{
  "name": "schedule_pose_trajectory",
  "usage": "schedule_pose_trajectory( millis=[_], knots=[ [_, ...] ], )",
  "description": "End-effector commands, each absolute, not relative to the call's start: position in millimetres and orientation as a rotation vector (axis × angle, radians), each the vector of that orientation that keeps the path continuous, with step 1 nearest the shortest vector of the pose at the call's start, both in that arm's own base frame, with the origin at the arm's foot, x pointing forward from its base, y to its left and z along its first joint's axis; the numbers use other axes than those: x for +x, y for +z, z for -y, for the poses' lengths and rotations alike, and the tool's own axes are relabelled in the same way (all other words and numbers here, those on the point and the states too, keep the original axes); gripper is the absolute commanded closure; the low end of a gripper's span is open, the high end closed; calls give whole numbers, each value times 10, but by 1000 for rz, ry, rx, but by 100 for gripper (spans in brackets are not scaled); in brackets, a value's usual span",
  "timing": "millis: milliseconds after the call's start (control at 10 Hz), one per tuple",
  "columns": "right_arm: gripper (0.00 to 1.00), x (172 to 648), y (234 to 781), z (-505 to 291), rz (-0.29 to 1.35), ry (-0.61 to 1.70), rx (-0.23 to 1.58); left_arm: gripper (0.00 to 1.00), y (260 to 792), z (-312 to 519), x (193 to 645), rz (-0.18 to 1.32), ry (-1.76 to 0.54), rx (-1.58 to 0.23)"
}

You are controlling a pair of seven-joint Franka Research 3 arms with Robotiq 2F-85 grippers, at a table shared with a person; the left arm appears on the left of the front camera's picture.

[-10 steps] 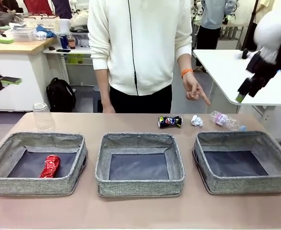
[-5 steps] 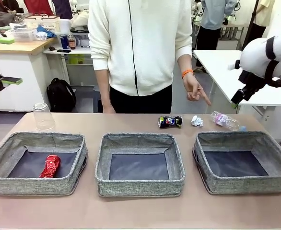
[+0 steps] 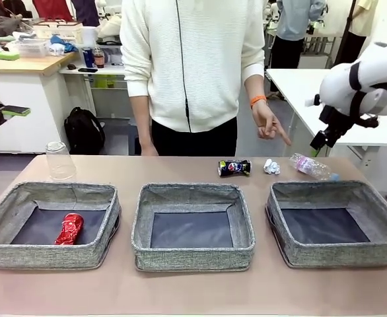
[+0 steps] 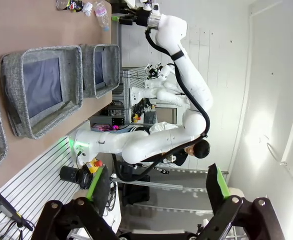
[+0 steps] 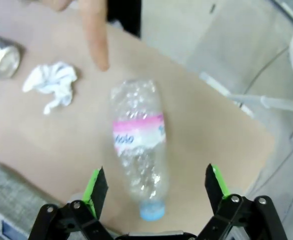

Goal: Sort the waste into the appropriate baskets.
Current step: Pick up the waste item pointed out by the person.

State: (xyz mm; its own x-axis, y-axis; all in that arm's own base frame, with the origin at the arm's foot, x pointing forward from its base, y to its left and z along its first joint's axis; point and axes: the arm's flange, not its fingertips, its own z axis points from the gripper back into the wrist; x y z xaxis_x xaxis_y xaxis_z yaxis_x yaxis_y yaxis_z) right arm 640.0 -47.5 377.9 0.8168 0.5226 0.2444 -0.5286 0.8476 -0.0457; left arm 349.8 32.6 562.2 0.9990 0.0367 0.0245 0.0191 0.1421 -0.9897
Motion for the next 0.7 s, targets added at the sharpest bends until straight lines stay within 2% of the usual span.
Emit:
schedule_pose_trajectory(
  millis=[0, 600],
  knots=[
    [0, 6655, 3731, 499, 224, 565, 43, 0, 5618, -350, 3480, 52, -16, -1425],
    [0, 6923, 3303, 405, 77, 579, 67, 0, 5618, -350, 3480, 52, -16, -1425]
  ],
)
